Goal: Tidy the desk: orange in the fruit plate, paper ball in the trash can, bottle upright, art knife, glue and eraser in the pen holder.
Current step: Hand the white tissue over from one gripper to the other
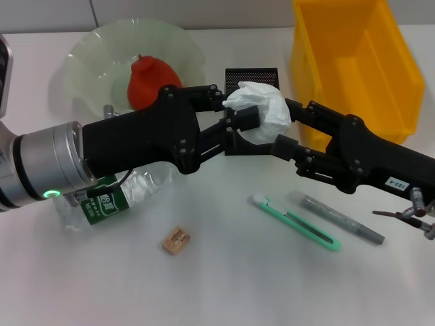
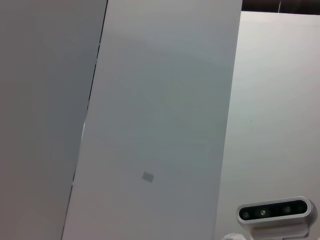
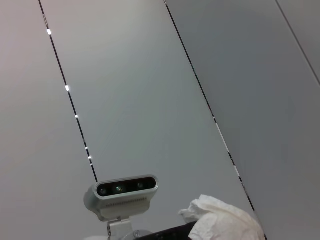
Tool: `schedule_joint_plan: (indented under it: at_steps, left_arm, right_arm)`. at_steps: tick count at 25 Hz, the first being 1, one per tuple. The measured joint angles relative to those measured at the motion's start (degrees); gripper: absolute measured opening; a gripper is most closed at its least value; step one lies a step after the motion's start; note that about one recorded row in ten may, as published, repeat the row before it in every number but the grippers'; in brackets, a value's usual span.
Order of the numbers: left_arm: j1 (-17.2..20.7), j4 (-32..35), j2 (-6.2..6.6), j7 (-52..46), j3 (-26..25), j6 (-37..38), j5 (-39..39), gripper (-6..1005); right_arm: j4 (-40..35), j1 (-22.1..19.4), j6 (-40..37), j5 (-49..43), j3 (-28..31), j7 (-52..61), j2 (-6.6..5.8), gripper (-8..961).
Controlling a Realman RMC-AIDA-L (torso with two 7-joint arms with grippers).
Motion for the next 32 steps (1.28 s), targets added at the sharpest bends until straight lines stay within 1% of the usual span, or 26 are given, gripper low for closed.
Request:
schedule_joint_plan:
  at_steps: [11, 16, 29, 32]
  left_arm:
    - [-0.3, -0.3, 0.00, 0.1, -0.5, -0.3, 0.0, 283]
    - [-0.7, -0.9, 0.08, 0.1, -0.6, -0.4, -0.1, 283]
    - [-1.4, -1.7, 0.09, 0.1, -0.6, -0.5, -0.1, 284]
    - [-1.4, -1.7, 0.08, 0.1, -0.6, -0.4, 0.0, 299]
  right_arm:
    - [0.5, 0.6, 0.3, 0.0, 0.3, -0.1, 0.00, 758]
    - [0.5, 1.0, 0.5, 0.0, 0.1, -0.1, -0.01, 545]
    - [0.6, 1.1, 1.0, 0.0, 0.1, -0.1, 0.00, 515]
    - [0.6, 1.0, 1.0, 0.0, 0.2, -0.1, 0.00, 505]
